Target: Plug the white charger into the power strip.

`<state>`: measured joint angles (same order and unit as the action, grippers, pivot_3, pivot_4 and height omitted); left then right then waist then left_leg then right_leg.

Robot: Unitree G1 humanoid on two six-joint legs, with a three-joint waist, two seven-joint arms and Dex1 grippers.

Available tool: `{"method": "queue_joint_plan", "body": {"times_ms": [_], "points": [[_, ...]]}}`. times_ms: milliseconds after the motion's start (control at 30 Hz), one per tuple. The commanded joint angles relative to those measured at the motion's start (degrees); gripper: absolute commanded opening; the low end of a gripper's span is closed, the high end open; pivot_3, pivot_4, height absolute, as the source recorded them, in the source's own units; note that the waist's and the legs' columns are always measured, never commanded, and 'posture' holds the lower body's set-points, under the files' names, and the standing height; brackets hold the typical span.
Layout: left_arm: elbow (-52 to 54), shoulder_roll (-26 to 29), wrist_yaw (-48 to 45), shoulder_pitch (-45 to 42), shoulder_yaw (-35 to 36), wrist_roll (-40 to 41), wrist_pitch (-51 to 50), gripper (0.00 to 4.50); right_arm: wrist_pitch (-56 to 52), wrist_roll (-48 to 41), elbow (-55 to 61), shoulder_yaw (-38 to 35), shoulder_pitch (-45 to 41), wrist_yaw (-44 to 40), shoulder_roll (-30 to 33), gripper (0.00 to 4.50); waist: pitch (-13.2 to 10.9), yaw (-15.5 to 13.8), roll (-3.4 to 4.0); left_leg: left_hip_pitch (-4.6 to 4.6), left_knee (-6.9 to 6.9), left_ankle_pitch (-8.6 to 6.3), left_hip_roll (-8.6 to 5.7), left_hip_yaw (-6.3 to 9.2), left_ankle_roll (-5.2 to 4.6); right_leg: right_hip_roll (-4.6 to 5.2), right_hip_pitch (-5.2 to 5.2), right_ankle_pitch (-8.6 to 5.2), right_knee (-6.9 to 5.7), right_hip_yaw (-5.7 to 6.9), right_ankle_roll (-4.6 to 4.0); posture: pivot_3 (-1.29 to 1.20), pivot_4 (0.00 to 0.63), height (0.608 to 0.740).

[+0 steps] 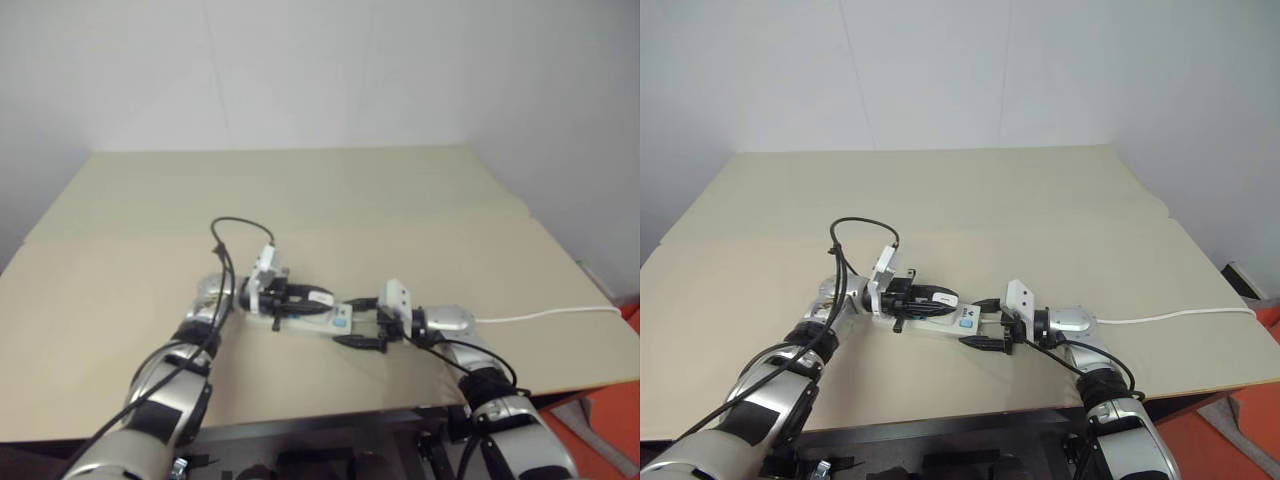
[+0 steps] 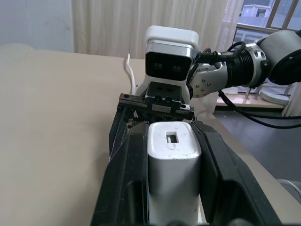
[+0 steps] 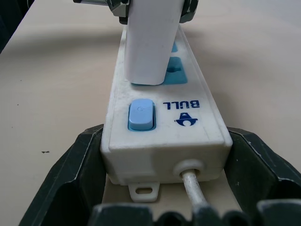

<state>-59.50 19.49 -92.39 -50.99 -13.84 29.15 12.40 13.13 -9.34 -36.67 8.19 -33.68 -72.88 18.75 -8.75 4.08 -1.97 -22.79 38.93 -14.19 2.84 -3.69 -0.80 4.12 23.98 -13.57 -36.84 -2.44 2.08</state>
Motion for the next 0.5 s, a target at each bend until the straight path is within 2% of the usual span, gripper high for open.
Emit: {"method": "queue_joint_plan", "body": {"times_ms": [33,233,500], "points": [[-3.39,4.24,-0.11,1.03,0.71,-2.99,1.29,1.02,-0.13,0.57,0.19,1.61,1.01,-1.59,-0.08,3.42,0.0,0.01,0.0,0.0,0.0,0.0,0.0,0.0,0.0,0.0,0.0,0.0,-0.01,0.0,0.0,0.0,0.15,0.74],[-3.69,4.68,-0.11,1.1,0.29,-3.4,1.97,1.02,0.03,0.62,-0.01,1.79,0.87,-1.63,-0.11,3.42,0.03,0.02,0.0,0.04,0.0,0.0,0.01,-0.01,0.0,-0.03,-0.01,0.0,-0.02,-0.04,0.0,0.0,0.15,0.74],[-2.64,7.01,-0.11,1.59,-3.93,-3.57,3.93,1.02,0.01,0.53,0.21,1.68,1.1,-1.73,0.35,3.42,0.15,0.02,0.0,0.06,-0.02,0.0,0.01,-0.02,0.0,-0.03,-0.01,0.0,-0.02,-0.07,0.0,0.0,0.15,0.74]]}}
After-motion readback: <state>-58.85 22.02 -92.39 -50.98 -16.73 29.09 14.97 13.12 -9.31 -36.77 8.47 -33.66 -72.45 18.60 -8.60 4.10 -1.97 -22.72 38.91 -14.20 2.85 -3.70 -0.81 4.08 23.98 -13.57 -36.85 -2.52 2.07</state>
